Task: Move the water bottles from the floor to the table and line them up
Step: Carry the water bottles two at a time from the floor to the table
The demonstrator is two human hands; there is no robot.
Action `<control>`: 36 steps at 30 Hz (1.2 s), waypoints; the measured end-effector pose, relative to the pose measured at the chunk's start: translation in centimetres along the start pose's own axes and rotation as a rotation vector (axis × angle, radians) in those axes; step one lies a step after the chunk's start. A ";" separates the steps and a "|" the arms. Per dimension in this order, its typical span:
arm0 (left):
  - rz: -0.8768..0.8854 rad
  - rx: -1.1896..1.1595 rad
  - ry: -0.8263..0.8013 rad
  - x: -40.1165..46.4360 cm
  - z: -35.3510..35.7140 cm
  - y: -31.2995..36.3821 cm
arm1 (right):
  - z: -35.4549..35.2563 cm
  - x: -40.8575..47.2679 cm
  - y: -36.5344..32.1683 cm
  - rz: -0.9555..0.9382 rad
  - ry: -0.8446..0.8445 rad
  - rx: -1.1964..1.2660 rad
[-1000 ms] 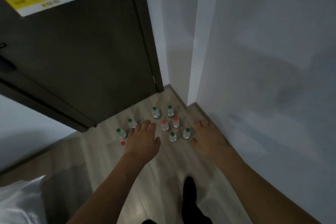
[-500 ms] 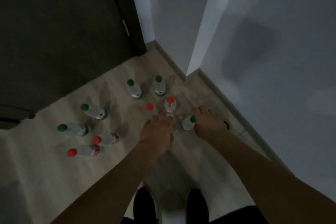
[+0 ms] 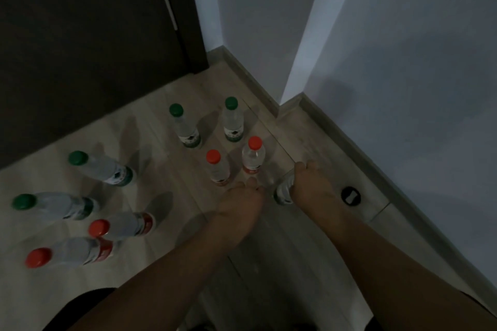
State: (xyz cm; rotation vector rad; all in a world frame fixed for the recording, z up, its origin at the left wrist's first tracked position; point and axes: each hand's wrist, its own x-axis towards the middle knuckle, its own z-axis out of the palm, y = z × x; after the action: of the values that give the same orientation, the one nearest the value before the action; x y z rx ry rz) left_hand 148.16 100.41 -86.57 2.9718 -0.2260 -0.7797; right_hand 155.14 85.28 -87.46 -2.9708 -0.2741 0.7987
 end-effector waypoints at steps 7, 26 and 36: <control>0.003 -0.047 0.030 0.1 -0.1 -0.4 | 0.3 -0.7 1.1 -0.019 0.011 0.196; -0.033 -0.368 0.183 -25.8 -49.9 7.8 | -45.9 -33.6 1.8 0.061 0.198 0.426; 0.003 -0.475 0.473 -35.2 -64.5 12.5 | -59.0 -44.6 3.2 0.048 0.377 0.538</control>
State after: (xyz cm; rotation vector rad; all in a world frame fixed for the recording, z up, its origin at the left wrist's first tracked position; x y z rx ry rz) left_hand 148.06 94.97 -12.22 2.5911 -0.0127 -0.0868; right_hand 147.27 73.57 -14.80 -2.5427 0.0318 0.2426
